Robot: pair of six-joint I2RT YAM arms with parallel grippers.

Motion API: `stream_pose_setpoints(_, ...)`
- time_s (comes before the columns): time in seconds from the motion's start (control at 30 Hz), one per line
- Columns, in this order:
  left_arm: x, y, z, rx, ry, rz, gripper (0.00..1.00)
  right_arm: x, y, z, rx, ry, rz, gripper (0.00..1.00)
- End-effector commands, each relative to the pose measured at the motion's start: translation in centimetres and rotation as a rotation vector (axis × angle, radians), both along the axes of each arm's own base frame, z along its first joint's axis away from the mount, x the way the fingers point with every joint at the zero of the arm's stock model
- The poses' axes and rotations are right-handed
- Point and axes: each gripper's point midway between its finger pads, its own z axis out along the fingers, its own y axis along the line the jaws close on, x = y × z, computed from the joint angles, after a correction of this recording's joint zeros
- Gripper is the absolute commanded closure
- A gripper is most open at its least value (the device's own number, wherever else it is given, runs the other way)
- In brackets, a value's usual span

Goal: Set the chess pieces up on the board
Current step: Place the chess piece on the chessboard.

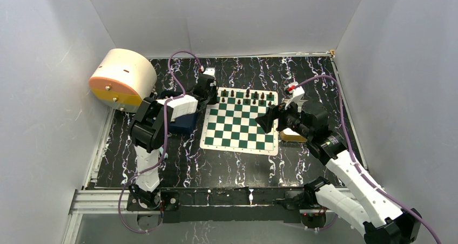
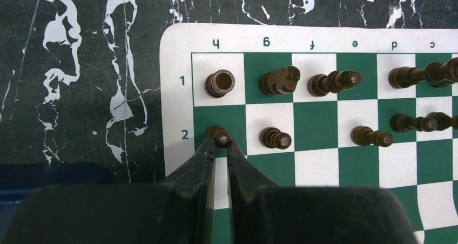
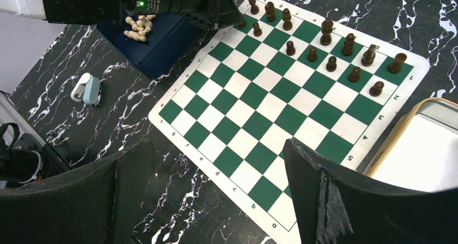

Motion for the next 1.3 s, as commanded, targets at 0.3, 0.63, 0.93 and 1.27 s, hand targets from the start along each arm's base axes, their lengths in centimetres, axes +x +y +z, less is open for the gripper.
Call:
stream_pose_setpoints(0.3, 0.6, -0.8, 1.9, -0.04, -0.008, 0.003, 0.91, 0.7, 0.2, 2.3, 0.033, -0.068, -0.006, 0.01)
stream_pose_setpoints(0.63, 0.8, -0.3, 1.5, -0.002, -0.009, 0.007, 0.85, 0.6, 0.1, 2.5, 0.034, -0.073, -0.01, 0.01)
stream_pose_setpoints(0.93, 1.2, -0.2, 1.2, 0.026, -0.018, -0.004, 0.85, 0.7, 0.1, 2.5, 0.032, -0.074, -0.012, 0.01)
stream_pose_setpoints(1.27, 1.1, 0.0, 1.1, 0.038, -0.015, -0.008, 0.81, 0.7, 0.2, 2.4, 0.033, -0.073, -0.009, 0.01)
